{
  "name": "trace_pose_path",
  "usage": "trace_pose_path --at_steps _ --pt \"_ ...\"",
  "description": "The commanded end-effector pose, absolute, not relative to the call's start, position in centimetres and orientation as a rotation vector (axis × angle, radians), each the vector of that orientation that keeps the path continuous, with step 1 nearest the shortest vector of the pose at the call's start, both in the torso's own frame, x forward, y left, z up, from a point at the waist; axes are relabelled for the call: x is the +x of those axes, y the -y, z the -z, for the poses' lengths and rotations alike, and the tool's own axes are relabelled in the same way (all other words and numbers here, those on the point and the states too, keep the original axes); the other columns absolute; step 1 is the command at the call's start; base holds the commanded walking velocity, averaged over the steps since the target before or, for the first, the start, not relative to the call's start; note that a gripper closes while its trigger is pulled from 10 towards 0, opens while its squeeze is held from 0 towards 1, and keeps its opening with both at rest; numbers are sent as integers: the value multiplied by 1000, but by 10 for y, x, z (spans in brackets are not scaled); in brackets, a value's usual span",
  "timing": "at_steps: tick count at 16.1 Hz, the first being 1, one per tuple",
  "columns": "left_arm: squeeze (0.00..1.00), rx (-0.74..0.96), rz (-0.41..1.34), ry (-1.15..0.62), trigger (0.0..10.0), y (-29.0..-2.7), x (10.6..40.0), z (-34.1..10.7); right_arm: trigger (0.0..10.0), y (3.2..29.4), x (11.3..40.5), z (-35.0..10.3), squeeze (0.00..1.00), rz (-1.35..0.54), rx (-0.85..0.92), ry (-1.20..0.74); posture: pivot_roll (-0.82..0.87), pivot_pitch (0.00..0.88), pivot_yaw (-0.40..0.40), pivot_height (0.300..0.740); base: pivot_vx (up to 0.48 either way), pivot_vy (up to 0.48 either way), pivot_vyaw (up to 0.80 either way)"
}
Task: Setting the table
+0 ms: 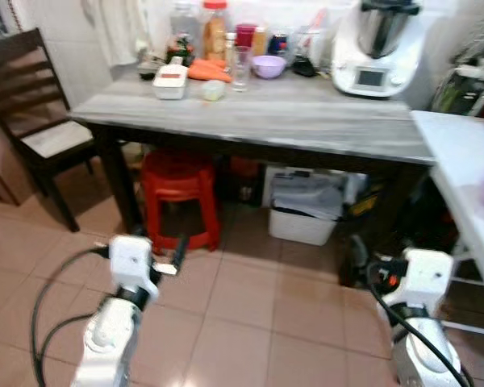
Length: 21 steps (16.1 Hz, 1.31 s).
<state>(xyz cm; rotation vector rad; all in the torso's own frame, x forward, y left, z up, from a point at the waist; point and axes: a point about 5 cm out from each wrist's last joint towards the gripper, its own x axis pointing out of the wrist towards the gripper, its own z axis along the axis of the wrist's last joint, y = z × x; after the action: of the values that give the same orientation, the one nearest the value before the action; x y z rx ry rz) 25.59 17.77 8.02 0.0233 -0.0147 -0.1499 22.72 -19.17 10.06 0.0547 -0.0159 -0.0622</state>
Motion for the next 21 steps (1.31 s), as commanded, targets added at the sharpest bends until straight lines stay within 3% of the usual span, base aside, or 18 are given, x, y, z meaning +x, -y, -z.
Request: trace_pose_path --at_steps 1,21 --pt "0 19 123 3 10000 -183 254 -80 10000 187 229 -110 0 48 48 51 -3 0 -20 740 0 -480 0" --pt "0 25 133 -4 10000 -177 258 -80 10000 187 236 -108 0 46 34 42 -4 0 -20 740 0 -467 0"
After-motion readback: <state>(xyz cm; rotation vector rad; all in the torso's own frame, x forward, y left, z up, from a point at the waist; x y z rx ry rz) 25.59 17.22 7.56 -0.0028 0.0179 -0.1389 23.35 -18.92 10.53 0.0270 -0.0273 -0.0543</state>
